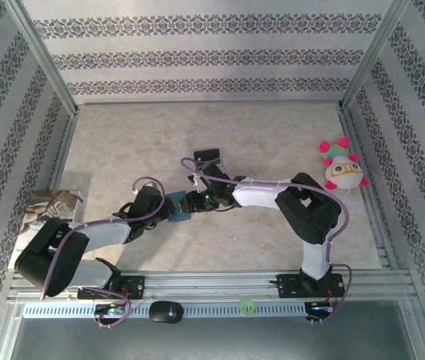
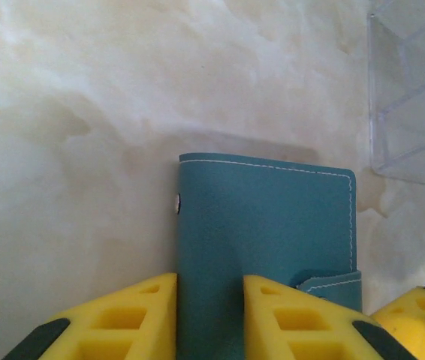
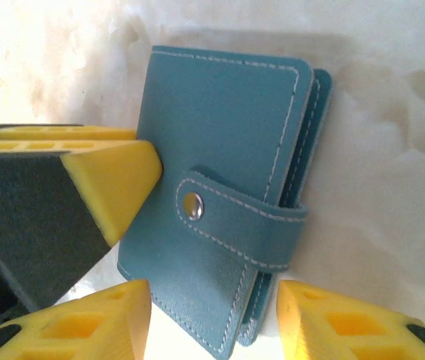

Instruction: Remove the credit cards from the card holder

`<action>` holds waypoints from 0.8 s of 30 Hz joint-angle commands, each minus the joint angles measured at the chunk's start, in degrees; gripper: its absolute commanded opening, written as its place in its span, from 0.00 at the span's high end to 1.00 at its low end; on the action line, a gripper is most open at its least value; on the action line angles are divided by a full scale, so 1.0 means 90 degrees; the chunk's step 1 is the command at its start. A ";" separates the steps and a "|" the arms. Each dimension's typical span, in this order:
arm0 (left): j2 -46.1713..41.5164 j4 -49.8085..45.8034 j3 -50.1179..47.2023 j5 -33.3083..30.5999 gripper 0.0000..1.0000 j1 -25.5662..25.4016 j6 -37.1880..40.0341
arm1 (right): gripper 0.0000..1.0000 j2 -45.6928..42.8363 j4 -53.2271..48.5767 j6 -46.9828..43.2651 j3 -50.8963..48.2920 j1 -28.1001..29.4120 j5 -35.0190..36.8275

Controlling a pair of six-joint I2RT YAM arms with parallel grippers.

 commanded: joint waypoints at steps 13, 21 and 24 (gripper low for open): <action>0.0341 0.0331 -0.0205 0.0225 0.75 -0.0275 -0.0319 | 0.68 0.0558 -0.0205 0.0260 0.0226 -0.0102 -0.0428; -0.0635 -0.0086 -0.0219 0.0130 0.59 -0.0277 -0.0184 | 1.00 0.0098 0.0145 0.0225 -0.0206 -0.0271 -0.0489; -0.1406 -0.0450 -0.0119 0.0100 0.50 -0.0279 0.0101 | 1.00 -0.0285 0.0215 0.0101 -0.0517 -0.0289 -0.0427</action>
